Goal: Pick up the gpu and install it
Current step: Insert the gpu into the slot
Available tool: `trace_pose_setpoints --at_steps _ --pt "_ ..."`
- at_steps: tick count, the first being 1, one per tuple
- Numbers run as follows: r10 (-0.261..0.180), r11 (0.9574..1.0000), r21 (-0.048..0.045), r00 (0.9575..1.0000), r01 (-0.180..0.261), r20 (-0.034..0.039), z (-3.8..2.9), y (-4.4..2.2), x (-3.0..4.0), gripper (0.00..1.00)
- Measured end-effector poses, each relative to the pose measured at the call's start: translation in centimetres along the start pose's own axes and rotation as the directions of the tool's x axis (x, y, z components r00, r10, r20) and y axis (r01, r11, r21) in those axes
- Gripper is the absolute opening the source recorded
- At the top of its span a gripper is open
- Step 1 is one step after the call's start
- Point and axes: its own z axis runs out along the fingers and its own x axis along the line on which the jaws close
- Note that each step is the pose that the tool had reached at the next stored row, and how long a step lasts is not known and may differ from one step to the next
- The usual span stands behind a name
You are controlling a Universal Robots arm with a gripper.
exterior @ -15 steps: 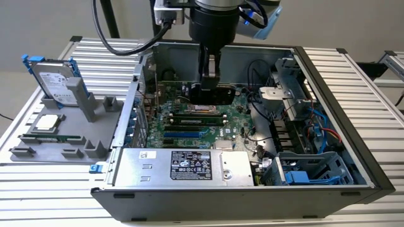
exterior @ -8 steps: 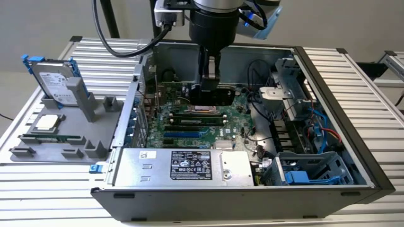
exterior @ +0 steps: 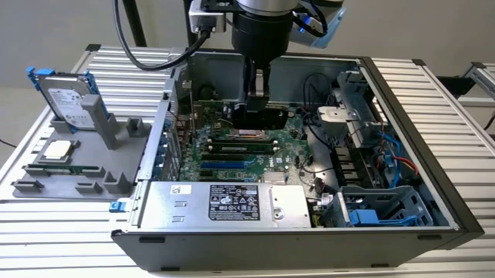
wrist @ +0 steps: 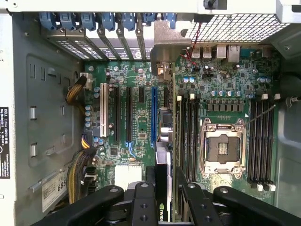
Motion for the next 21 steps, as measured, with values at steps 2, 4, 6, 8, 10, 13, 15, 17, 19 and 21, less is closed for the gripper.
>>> trace_pose_setpoints --at_steps 2,4,6,8,10,13,15,17,19,21 --pt "0.000 1.0000 0.0000 1.0000 0.000 -0.0004 0.14 0.00 0.00 0.00" --pt "0.000 1.0000 0.0000 1.0000 0.000 -0.0004 0.33 0.00 0.00 0.00" --pt "0.000 1.0000 0.0000 1.0000 0.000 -0.0004 0.55 0.00 0.00 0.00" --pt "0.000 1.0000 -0.0001 1.0000 0.000 -0.0004 0.69 0.00 0.00 0.00" --pt "0.000 1.0000 -0.0002 1.0000 0.000 -0.0008 0.69 0.00 0.00 0.00" --pt "0.000 1.0000 -0.0001 1.0000 0.000 -0.0005 0.73 -0.01 0.00 0.00" --pt "0.000 1.0000 -0.0001 1.0000 0.000 -0.0005 0.75 -0.01 0.00 0.00" --pt "0.000 1.0000 -0.0001 1.0000 0.000 -0.0004 0.77 -0.01 0.00 0.00" --pt "0.000 1.0000 -0.0001 1.0000 0.000 -0.0004 0.78 -0.01 0.00 0.00" --pt "0.000 1.0000 -0.0001 1.0000 0.000 -0.0004 0.80 -0.01 0.00 0.00"
